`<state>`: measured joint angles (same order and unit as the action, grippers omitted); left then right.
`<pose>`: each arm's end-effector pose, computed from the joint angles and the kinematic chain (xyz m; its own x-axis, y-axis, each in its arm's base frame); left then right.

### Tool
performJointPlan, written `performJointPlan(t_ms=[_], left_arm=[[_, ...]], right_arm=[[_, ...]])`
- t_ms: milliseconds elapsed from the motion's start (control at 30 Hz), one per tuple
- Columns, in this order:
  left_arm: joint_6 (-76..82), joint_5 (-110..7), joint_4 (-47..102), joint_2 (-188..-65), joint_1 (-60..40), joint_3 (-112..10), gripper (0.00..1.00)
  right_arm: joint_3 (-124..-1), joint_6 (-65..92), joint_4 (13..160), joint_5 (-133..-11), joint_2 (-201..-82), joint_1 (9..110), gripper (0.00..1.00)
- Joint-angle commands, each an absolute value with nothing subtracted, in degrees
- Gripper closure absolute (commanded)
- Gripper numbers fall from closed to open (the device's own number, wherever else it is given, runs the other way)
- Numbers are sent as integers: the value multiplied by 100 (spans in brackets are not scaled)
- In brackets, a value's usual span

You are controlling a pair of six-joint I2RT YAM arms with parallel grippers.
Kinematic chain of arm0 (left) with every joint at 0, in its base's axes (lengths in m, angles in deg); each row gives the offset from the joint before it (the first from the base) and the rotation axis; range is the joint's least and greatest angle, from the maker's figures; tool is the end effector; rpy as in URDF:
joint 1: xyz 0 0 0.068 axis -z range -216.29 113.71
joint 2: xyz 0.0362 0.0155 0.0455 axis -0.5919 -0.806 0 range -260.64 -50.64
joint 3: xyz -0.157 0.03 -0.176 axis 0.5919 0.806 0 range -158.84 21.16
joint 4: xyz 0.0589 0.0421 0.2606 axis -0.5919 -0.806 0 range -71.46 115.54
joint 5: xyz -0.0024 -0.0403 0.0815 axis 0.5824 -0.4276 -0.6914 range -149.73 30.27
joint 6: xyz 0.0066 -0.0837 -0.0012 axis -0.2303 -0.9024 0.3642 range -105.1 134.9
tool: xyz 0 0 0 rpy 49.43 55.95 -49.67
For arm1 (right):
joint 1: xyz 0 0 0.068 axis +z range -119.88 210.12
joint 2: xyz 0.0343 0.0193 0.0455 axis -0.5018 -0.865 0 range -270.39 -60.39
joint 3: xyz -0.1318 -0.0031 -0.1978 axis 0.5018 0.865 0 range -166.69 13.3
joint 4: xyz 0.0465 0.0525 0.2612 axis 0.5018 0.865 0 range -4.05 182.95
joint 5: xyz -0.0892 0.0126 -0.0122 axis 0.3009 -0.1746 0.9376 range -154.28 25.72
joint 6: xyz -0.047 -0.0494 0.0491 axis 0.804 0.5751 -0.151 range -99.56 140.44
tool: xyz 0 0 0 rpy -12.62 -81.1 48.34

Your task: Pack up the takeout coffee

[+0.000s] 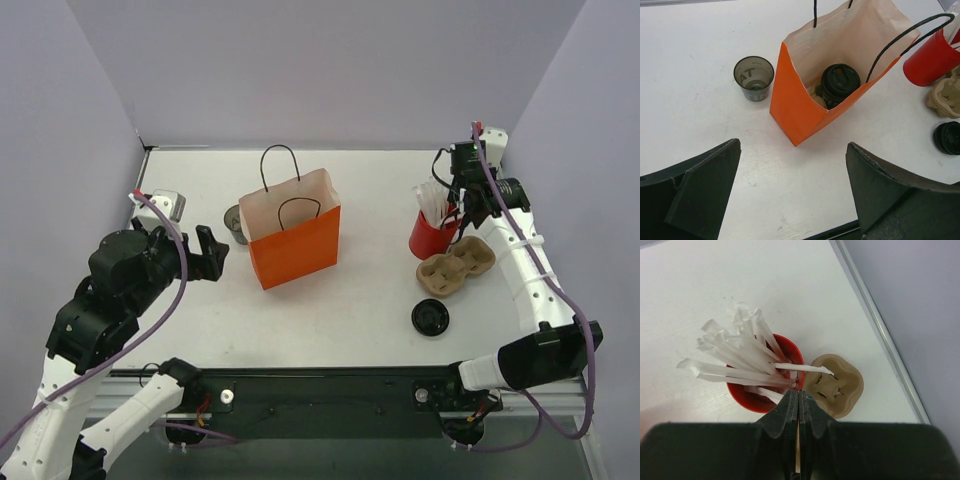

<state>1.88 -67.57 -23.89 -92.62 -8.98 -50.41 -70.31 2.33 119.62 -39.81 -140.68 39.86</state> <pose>0.1653 -0.0740 0.3937 -0.3704 -0.0597 -0.9269 0.2639 0.9500 -0.1667 0.3541 0.0298 0.3412 -0.4117 0.2164 -0.8853 0.3432 0.9367 0.0694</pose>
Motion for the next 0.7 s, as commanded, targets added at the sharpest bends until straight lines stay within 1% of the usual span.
performJointPlan(t_ms=[0, 133, 300, 400, 467, 600, 667], left_arm=[[277, -6615, -2034, -9151, -913, -5056, 4], [365, -6580, -2069, -9143, -913, -5153, 4], [374, -6501, -2104, -8976, -913, -5197, 4], [444, -6474, -2078, -8870, -913, -5136, 4], [470, -6483, -2061, -8844, -913, -5118, 4], [479, -6466, -2060, -8826, -913, -5153, 4], [479, -6474, -2069, -8817, -913, -5153, 4]], right_arm=[[-7606, 594, 12382, -3211, -13685, 4348, 100], [-8126, 717, 12533, -2817, -13519, 4690, 100], [-8793, 901, 12498, -2360, -13228, 5392, 100], [-9189, 1226, 12201, -2341, -13106, 5901, 100], [-9425, 1420, 12041, -2569, -13053, 6157, 100], [-10120, 1709, 11856, -2281, -13289, 6930, 100], [-10428, 1963, 11803, -2044, -13578, 7475, 100]])
